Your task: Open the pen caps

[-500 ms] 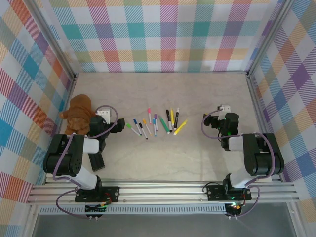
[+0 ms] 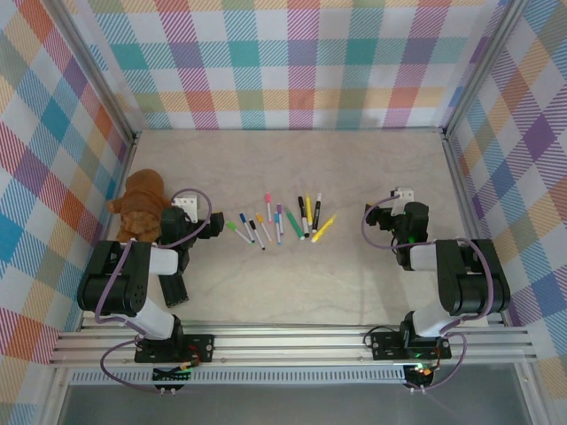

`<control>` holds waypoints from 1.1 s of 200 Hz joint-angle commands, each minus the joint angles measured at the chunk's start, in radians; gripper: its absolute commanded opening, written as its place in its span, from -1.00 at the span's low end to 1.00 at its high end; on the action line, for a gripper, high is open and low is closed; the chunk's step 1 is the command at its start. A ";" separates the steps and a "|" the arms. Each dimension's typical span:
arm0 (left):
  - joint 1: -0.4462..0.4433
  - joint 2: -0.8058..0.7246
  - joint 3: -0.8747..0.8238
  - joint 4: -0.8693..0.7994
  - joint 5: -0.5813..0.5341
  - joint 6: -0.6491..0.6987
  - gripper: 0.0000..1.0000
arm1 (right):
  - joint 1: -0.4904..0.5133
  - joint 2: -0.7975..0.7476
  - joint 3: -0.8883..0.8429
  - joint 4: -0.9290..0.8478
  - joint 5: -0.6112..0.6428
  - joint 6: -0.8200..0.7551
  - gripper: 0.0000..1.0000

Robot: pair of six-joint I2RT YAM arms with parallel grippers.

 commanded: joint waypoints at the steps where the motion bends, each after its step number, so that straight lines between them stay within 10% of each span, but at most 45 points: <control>1: -0.001 -0.006 0.019 0.025 0.003 0.025 0.99 | -0.004 -0.003 0.010 0.010 -0.003 0.006 0.97; 129: 0.000 -0.002 0.042 -0.016 -0.098 -0.016 0.99 | -0.005 -0.005 0.016 0.008 -0.009 0.006 0.98; 170: -0.010 -0.107 0.286 -0.530 -0.300 -0.038 1.00 | -0.005 -0.122 0.162 -0.389 0.199 0.113 0.98; 220: 0.001 -0.309 0.303 -0.603 -0.379 -0.298 0.99 | 0.001 -0.200 0.312 -0.732 0.214 0.294 0.98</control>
